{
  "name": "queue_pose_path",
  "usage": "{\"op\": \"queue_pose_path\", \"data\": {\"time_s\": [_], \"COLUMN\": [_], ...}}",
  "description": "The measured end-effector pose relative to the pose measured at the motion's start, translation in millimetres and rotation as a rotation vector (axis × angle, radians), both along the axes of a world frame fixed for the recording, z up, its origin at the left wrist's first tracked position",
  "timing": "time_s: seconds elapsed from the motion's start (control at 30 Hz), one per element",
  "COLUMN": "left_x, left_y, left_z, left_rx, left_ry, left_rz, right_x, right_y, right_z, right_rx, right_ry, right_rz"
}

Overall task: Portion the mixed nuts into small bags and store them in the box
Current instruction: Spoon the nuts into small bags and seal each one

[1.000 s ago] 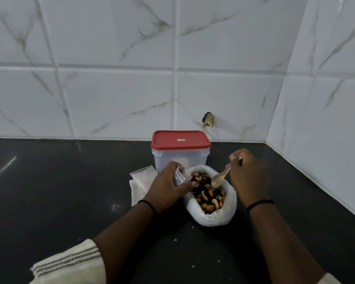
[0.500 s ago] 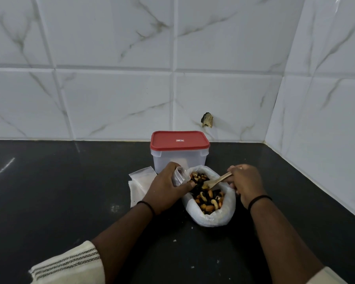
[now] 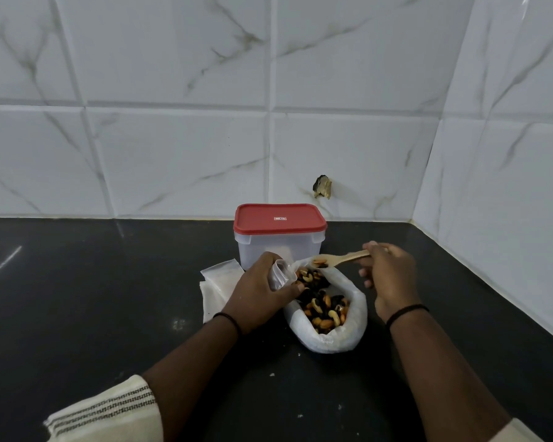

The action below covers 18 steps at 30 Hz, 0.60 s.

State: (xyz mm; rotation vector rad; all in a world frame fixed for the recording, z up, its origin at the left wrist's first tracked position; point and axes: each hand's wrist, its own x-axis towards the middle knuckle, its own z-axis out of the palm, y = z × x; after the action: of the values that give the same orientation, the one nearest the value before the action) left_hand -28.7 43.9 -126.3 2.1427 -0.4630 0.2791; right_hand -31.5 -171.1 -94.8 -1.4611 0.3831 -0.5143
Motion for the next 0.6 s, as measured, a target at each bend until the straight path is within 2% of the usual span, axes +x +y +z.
{"op": "queue_pose_path", "data": {"time_s": [0.13, 0.3, 0.37, 0.5, 0.6], "left_x": [1.0, 1.9, 1.8, 2.0, 2.0], "left_y": [0.2, 0.3, 0.1, 0.4, 0.3], "left_z": [-0.4, -2.3, -2.1, -2.6, -2.7], "left_rx": [-0.021, -0.058, -0.065, -0.065, -0.064], "left_ry": [0.011, 0.005, -0.007, -0.009, -0.006], "left_rz": [-0.013, -0.008, -0.007, -0.001, 0.001], "right_x": [-13.4, -27.2, -27.0, -24.9, -22.6], "right_y": [19.7, 32.4, 31.0, 27.8, 24.2], "right_z": [11.3, 19.7, 20.4, 19.3, 18.4], "right_rx": [-0.068, -0.288, -0.343, -0.261, -0.201], "right_ry": [-0.135, -0.309, -0.347, -0.356, -0.322], "right_rz": [0.134, 0.569, 0.658, 0.643, 0.427]}}
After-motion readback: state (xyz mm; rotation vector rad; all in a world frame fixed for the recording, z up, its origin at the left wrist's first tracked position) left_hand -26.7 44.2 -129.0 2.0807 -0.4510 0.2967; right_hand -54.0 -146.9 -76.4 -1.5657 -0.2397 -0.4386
